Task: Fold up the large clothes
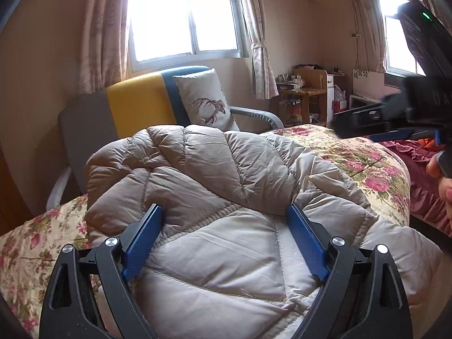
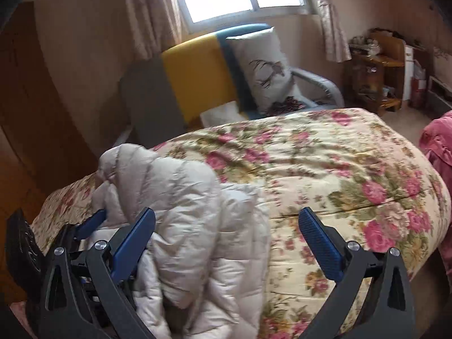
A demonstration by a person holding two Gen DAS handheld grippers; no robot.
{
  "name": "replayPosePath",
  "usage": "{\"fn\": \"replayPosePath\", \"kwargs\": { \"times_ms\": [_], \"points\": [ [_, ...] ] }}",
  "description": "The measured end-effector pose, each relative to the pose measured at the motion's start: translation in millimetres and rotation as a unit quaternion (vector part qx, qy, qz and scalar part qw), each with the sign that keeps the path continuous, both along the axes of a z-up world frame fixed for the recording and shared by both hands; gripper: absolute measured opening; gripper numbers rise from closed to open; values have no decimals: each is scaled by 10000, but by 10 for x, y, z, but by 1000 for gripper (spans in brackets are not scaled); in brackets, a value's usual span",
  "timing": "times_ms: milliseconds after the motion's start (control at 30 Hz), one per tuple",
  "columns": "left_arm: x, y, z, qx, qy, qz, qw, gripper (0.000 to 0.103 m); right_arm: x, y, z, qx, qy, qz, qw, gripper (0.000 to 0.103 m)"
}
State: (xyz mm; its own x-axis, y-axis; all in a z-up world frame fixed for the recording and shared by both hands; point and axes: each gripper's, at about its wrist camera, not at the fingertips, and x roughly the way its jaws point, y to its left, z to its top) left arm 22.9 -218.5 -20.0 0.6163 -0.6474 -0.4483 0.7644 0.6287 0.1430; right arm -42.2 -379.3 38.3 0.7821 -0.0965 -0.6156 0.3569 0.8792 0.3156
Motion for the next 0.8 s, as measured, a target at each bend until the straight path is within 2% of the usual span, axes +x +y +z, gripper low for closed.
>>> {"fn": "replayPosePath", "kwargs": {
  "times_ms": [33, 67, 133, 200, 267, 367, 433, 533, 667, 800],
  "points": [
    [-10, 23, -2, -41, -20, 7, 10000, 88, 115, 35, -35, 182, 88, 131, 9997, 92],
    [-20, 45, -3, -89, -34, 14, 10000, 89, 223, 58, -91, 335, 259, 187, 9989, 79],
    [-39, 83, 8, -186, -57, 13, 9998, 89, 372, 72, -250, 573, 594, 168, 9964, 65],
    [-67, 129, 10, -271, -124, 13, 9996, 92, 432, 82, -348, 743, 619, 246, 9950, 50],
    [-109, 156, 23, -362, -176, -97, 9991, 92, 411, 195, -275, 502, 431, 475, 9967, 21],
    [-162, 110, 39, -378, -283, -216, 9987, 92, 333, 425, -95, -400, 261, 732, 9962, 12],
    [-158, 56, 61, -426, -202, -279, 9985, 92, 260, 450, -28, -666, 152, 609, 9958, 10],
    [-177, -71, 90, -450, -75, -496, 9977, 92, 164, 293, -80, -568, 98, 256, 9980, 9],
    [-288, -368, 1, 1, -159, -842, 9963, 93, 98, -13, -349, -280, 255, -135, 9992, 9],
    [-283, -557, -130, 249, 16, -1126, 9933, 97, 84, -193, -645, -369, 338, -458, 9977, 10]
  ]
}}
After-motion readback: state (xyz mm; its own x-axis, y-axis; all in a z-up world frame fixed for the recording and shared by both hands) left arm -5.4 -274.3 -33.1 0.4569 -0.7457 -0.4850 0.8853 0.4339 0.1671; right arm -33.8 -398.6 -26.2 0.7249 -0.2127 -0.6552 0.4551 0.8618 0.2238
